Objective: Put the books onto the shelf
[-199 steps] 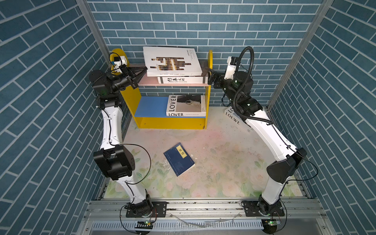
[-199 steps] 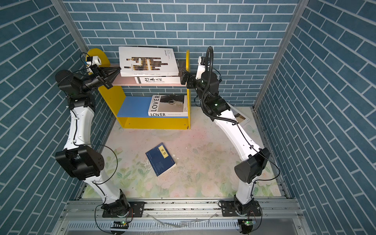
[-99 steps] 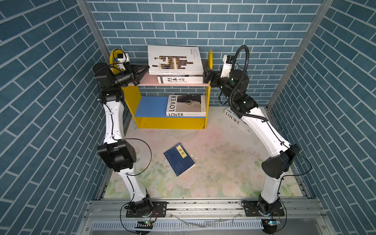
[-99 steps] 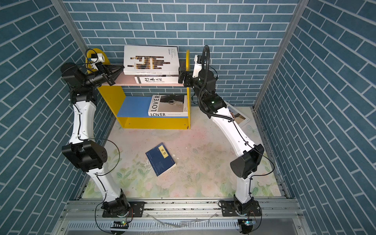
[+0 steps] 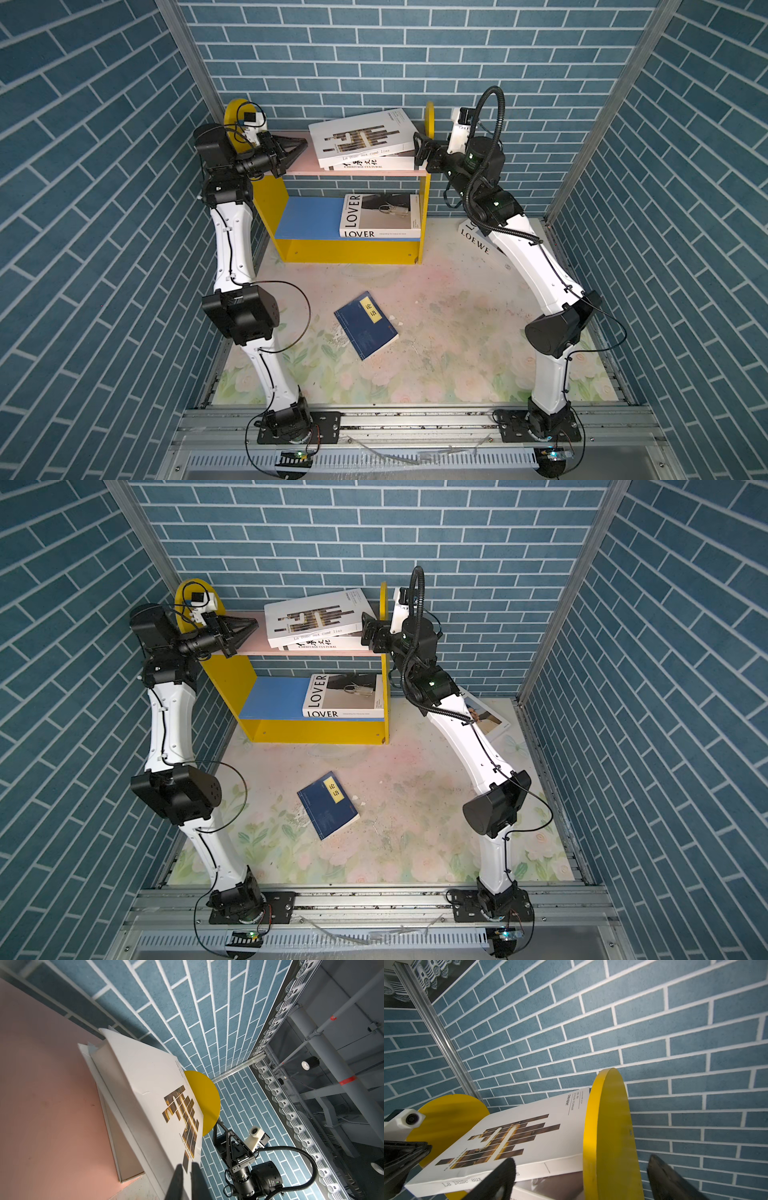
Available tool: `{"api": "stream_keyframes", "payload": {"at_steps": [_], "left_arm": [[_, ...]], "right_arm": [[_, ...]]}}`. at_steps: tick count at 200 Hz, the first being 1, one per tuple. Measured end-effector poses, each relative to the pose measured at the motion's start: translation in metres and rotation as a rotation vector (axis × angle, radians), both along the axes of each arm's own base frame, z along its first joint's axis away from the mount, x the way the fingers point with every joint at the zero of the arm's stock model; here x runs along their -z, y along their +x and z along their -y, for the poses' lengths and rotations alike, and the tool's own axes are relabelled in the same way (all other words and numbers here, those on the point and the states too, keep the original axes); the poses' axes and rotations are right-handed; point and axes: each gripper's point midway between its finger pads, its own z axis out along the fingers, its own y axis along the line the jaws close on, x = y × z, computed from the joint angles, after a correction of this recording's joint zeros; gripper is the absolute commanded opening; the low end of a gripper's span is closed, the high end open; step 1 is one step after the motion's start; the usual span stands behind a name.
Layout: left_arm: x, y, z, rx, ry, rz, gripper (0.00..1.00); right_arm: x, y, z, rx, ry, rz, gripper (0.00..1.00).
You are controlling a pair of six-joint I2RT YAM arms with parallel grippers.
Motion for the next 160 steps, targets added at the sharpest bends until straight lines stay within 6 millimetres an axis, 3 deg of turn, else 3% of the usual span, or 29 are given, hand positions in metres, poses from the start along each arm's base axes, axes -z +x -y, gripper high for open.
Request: {"api": "stream_keyframes", "payload": {"at_steps": [26,46,76,85,123,142,160], "left_arm": [[0.002,0.003,-0.002,-0.022,0.006,0.0,0.47],[0.011,0.008,-0.002,-0.056,0.03,-0.013,0.61],[0.03,0.009,0.003,-0.11,0.101,-0.06,0.76],[0.035,0.005,0.006,-0.118,0.117,-0.08,0.86],[0.04,-0.031,0.024,-0.134,0.143,-0.125,0.95],[0.035,-0.048,0.03,-0.141,0.104,-0.12,0.95],[0.03,-0.051,0.033,-0.151,0.058,-0.115,0.92]], "right_arm": [[0.003,0.001,-0.001,0.0,-0.005,-0.007,0.99],[0.004,0.001,-0.001,0.0,-0.009,-0.012,0.98],[0.014,0.004,-0.001,0.007,-0.021,-0.03,0.98],[0.02,0.005,-0.001,0.01,-0.03,-0.042,0.99],[0.039,0.008,-0.001,0.022,-0.054,-0.077,0.98],[0.039,0.007,0.0,0.023,-0.056,-0.078,0.99],[0.036,0.005,0.001,0.023,-0.052,-0.074,0.98]]}}
